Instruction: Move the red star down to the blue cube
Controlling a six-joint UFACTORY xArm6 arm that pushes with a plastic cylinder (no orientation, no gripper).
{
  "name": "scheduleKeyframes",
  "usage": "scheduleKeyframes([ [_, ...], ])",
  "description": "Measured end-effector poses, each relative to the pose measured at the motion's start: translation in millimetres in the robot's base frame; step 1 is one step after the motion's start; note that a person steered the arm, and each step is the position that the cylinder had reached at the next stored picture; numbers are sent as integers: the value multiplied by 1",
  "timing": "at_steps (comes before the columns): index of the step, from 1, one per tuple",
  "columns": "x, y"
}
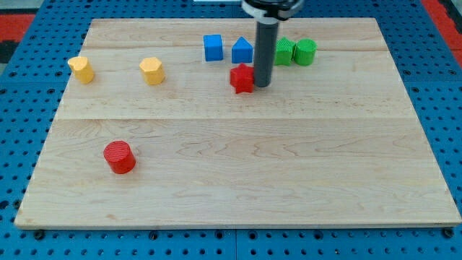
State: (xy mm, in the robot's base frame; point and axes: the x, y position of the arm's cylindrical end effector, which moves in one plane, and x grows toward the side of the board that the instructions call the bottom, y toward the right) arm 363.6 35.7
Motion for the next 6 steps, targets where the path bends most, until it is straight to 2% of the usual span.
scheduleKeyframes([
  [2,21,-1],
  [4,-6,-38],
  [5,32,-25],
  [6,126,-47],
])
